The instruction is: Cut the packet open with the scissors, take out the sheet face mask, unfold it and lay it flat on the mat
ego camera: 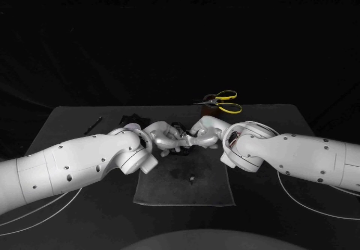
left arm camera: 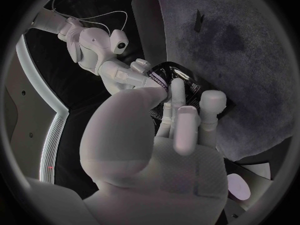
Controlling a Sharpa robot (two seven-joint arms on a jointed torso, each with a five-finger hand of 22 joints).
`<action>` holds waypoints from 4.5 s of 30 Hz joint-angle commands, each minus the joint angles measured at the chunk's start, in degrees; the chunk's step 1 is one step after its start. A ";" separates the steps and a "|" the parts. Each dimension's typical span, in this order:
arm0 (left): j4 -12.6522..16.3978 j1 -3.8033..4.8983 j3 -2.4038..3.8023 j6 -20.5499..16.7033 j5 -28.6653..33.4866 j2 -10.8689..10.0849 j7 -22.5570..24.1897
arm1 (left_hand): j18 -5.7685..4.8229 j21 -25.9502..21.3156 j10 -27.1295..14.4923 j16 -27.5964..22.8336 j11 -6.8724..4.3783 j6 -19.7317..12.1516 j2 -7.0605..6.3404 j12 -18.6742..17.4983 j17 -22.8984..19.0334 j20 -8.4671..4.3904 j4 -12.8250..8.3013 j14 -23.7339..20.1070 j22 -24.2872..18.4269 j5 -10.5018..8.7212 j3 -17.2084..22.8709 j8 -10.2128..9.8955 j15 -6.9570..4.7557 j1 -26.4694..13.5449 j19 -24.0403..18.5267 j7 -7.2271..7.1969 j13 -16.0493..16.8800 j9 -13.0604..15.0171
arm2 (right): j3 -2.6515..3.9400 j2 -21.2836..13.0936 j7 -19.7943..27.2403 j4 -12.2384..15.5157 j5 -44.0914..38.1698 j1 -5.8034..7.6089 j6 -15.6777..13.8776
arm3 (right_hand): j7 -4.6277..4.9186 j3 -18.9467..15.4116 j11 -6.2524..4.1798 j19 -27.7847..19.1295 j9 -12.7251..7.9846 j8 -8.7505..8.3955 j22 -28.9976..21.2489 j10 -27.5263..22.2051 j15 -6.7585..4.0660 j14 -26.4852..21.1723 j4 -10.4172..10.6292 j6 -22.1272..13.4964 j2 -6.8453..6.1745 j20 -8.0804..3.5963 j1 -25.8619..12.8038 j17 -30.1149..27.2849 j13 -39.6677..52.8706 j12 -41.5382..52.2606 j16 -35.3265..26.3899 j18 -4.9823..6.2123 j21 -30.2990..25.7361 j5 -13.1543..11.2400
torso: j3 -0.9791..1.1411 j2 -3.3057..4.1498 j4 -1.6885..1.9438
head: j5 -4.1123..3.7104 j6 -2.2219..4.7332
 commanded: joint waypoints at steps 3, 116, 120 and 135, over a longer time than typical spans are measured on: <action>-0.10 0.03 0.05 -1.36 2.48 -0.05 2.12 | 0.08 0.51 1.16 0.48 -0.57 1.12 0.14 -0.01 1.19 -0.20 -3.19 0.94 0.47 0.22 3.57 0.45 -0.29 -4.05 0.69 -0.56 0.42 1.50 | 0.03 -0.22 1.68 -0.34 1.16 0.03 0.02 | -1.05 -1.06 0.45 -1.33 0.10 4.16 -1.11 0.07 0.17 2.78 1.10 0.63 0.29 0.44 -0.90 -1.96 -2.40 -4.22 -1.25 1.09 -1.41 -3.88 | -0.05 0.04 0.05 | 0.00 -0.03; -0.81 0.13 0.05 3.99 3.63 0.79 0.33 | -0.41 3.12 3.77 1.16 -1.54 3.66 -0.60 0.13 3.96 -0.91 -14.89 2.02 3.66 0.59 14.04 0.87 -1.11 -14.47 2.38 -1.33 1.60 3.42 | -0.14 -4.08 -3.56 6.29 -33.53 -4.72 -5.10 | 2.93 -17.96 4.16 0.68 -6.14 -7.92 1.80 -5.38 3.58 4.01 5.35 -4.56 -7.72 3.69 5.68 5.51 8.43 16.53 1.67 0.76 -2.55 -18.20 | -0.01 0.07 0.05 | 1.99 -0.94; -0.82 0.13 0.05 4.08 3.63 0.81 0.35 | -0.41 3.12 3.77 1.16 -1.54 3.66 -0.60 0.13 3.96 -0.91 -14.89 2.02 3.66 0.59 14.04 0.87 -1.11 -14.47 2.38 -1.33 1.60 3.42 | -0.14 -3.97 -4.36 6.04 -34.67 -4.72 -5.27 | 2.94 -18.06 4.16 0.69 -6.18 -8.03 1.82 -5.38 3.56 4.01 5.38 -4.68 -7.83 3.67 5.79 5.49 8.46 16.60 1.66 0.76 -2.54 -18.16 | -0.04 0.04 0.05 | 1.86 -0.96; -0.34 0.13 0.05 4.69 3.63 0.84 0.46 | -0.43 3.18 3.78 1.20 -1.54 3.66 -0.55 0.13 4.11 -0.93 -14.97 2.06 3.75 0.57 14.16 0.86 -1.12 -14.60 2.43 -1.32 1.62 3.44 | -0.13 -3.15 -6.02 5.55 -37.32 -4.72 -4.89 | 3.01 -18.99 4.24 0.63 -6.43 -8.66 1.79 -5.58 3.62 3.96 5.89 -5.08 -8.28 3.67 6.78 5.37 8.45 16.80 1.60 0.77 -2.77 -19.43 | -0.05 0.04 0.05 | 1.60 -1.04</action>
